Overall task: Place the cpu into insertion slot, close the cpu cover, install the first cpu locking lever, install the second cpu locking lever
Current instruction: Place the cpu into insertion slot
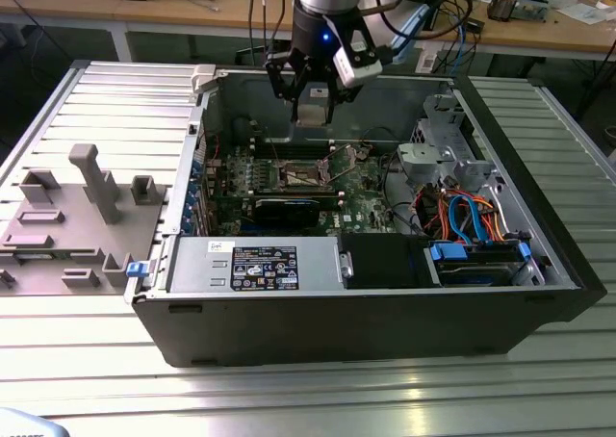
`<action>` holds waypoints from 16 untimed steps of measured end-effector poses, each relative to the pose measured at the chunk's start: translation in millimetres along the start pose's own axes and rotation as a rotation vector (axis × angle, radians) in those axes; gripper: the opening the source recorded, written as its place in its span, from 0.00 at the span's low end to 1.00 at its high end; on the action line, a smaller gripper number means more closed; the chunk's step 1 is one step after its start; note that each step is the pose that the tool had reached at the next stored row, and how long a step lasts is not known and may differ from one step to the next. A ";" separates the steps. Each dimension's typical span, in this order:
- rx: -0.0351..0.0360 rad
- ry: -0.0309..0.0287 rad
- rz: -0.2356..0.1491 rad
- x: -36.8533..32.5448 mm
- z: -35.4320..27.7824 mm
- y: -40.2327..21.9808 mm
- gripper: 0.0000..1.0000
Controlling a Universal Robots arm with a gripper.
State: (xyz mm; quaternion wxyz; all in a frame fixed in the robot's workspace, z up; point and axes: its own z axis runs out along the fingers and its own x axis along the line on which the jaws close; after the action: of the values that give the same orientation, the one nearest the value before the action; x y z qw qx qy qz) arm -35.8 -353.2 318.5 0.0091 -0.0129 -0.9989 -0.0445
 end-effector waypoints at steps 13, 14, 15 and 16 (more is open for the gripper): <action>0.0004 0.0001 0.000 -0.6 6.9 -0.5 0.55; 0.0003 0.0001 0.000 -0.6 7.2 -0.6 0.55; 0.0004 0.0001 0.000 -0.6 7.4 -0.6 0.55; 0.0003 0.0001 0.000 -0.6 7.9 -0.6 0.55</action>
State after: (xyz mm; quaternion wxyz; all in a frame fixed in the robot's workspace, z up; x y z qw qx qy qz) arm -35.4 -353.1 310.6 0.0091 -0.0127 -0.9989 -0.0444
